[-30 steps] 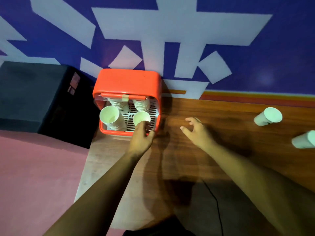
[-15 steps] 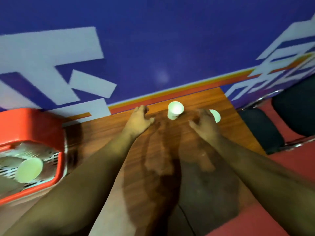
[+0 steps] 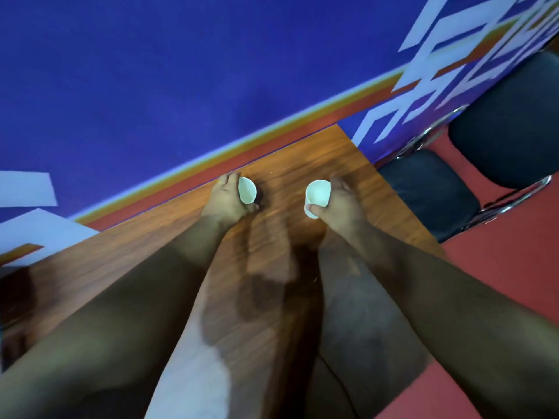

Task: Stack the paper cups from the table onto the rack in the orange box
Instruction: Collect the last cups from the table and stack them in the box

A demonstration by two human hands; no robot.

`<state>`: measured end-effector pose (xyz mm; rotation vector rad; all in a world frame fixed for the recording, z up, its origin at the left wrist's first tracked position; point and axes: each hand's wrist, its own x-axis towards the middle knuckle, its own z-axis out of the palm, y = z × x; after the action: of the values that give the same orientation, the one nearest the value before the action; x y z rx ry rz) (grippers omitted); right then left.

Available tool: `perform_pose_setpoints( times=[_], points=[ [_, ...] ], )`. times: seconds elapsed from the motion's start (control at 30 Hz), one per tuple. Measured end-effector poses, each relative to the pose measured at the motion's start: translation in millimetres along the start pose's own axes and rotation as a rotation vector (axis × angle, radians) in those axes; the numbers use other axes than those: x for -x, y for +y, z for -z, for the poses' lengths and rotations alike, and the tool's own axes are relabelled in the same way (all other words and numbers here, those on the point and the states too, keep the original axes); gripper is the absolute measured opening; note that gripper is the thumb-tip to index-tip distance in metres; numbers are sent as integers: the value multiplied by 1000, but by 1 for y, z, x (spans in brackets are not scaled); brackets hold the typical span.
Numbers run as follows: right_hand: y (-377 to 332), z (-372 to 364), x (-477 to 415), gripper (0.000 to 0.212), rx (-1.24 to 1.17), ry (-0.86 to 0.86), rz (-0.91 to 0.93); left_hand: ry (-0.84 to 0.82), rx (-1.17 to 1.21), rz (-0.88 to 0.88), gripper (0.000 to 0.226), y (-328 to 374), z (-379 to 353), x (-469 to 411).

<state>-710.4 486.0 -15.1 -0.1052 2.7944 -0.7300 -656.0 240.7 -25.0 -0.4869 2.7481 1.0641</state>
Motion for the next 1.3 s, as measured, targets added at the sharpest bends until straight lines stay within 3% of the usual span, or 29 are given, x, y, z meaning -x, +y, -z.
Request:
perform_pose_setpoints(
  times=[0.27, 0.63, 0.8, 1.03, 1.17, 1.3],
  points=[
    [-22, -9, 14, 77, -138, -26, 80, 103, 93, 26, 78, -3, 11, 31],
    [-158, -34, 103, 67, -265, -247, 307, 332, 264, 178, 67, -57, 112, 193],
    [-231, -52, 171, 68, -274, -363, 471, 501, 297, 294, 79, -105, 160, 296],
    [-313, -94, 264, 67, -277, -448, 618, 774, 299, 471, 72, -180, 201, 416],
    [-341, -117, 300, 68, -260, -454, 656, 864, 296, 562, 82, -222, 213, 447],
    [-355, -137, 320, 71, -245, -429, 632, 851, 313, 553, 84, -251, 220, 445]
  ],
)
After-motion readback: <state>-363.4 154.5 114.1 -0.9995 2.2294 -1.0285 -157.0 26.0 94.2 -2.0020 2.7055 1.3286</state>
